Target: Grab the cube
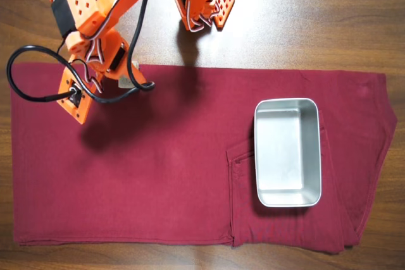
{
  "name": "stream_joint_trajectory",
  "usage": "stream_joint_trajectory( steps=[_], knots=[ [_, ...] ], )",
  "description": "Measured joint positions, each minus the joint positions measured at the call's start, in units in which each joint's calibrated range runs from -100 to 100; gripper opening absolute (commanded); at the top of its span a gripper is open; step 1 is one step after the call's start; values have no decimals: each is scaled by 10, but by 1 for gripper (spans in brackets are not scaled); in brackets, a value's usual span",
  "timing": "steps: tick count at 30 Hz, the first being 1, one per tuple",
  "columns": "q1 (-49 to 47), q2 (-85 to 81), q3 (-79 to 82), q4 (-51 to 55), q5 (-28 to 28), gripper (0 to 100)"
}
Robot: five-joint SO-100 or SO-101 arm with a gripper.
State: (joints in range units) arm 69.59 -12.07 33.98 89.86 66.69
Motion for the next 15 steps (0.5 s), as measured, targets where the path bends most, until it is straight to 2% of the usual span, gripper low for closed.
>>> stream_joint_trajectory(
  steps=[8,9,11,15],
  knots=[
    [-1,13,45,-84,-16,32],
    [-5,16,53,-93,-19,24],
    [-15,16,60,-113,-25,1],
    [-39,15,84,-158,-37,0]
  ],
)
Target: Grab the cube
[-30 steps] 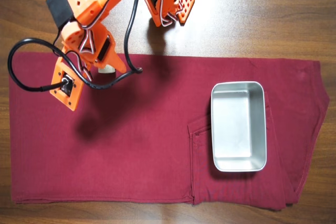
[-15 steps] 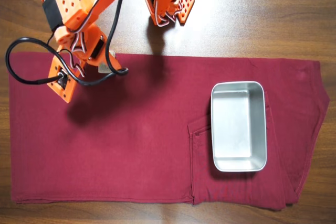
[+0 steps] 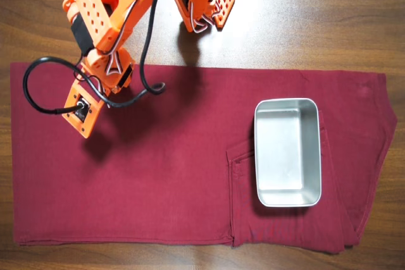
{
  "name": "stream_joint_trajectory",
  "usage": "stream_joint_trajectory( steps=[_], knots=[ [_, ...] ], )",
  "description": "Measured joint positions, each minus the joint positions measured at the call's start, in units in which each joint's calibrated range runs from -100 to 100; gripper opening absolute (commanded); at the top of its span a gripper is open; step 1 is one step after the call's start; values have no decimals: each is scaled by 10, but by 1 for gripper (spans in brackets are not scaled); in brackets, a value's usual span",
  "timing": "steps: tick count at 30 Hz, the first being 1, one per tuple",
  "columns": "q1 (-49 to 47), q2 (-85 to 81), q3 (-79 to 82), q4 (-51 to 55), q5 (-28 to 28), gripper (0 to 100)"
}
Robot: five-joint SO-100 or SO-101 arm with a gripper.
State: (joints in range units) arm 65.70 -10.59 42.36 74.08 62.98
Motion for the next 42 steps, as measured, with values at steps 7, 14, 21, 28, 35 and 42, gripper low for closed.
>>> stream_joint_trajectory(
  steps=[7,14,21,28,35,42],
  knots=[
    [-31,-32,23,-28,-18,0],
    [-274,-156,-146,167,-93,0],
    [-818,-113,-326,257,-215,0],
    [-1093,7,-342,217,-284,1],
    [-1079,70,-383,196,-271,16],
    [-1035,70,-390,181,-236,31]
  ],
)
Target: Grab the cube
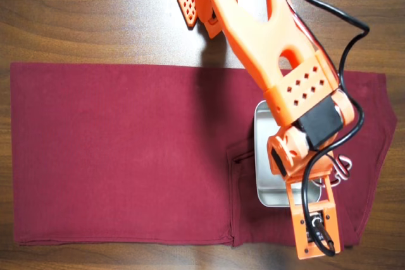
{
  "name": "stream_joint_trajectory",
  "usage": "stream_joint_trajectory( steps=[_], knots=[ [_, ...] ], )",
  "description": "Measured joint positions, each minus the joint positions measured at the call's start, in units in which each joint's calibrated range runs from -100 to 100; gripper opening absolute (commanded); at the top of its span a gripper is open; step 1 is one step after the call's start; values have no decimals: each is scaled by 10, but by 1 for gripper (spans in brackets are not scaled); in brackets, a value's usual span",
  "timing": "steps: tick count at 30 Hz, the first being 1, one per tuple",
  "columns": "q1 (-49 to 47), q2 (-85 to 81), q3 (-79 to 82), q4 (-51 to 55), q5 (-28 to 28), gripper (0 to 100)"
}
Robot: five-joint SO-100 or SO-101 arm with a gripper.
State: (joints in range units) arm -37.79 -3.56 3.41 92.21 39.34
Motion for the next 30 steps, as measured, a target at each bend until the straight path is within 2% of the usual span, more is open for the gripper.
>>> stream_joint_trajectory(
  steps=[2,6,10,12,14,17,20,25,30],
  knots=[
    [0,0,0,5,0,32],
    [22,-17,0,42,9,9],
    [130,-120,68,-5,23,1],
    [225,-210,201,-80,64,0],
    [329,-329,386,-213,113,0],
    [386,-488,593,-251,133,0],
    [383,-646,734,-228,135,0],
    [376,-852,853,-94,140,1],
    [387,-940,929,-38,139,0]
  ],
)
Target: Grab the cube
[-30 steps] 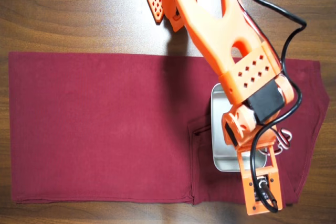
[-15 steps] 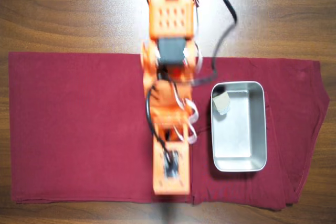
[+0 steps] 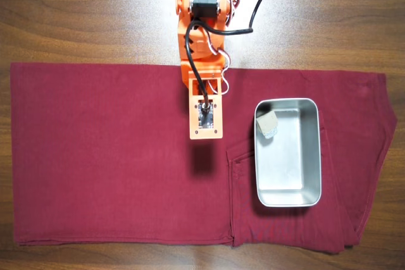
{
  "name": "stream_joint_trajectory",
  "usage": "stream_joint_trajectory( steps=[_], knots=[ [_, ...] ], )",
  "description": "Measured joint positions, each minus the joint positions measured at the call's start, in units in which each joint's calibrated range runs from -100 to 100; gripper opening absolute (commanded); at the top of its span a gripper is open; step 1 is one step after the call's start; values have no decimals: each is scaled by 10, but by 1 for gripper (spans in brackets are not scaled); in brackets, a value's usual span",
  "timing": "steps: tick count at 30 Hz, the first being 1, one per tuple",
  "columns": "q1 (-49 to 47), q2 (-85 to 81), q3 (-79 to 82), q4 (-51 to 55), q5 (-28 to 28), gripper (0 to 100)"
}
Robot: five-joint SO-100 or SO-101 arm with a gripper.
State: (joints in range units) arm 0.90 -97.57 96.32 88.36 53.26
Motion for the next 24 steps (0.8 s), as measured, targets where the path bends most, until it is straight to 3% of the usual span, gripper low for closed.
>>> stream_joint_trajectory(
  steps=[9,11,15,24],
  knots=[
    [9,-3,33,-84,-8,0],
    [9,-3,33,-61,-12,0],
    [9,-12,33,89,-20,0],
    [9,-12,34,103,-54,0]
  ],
)
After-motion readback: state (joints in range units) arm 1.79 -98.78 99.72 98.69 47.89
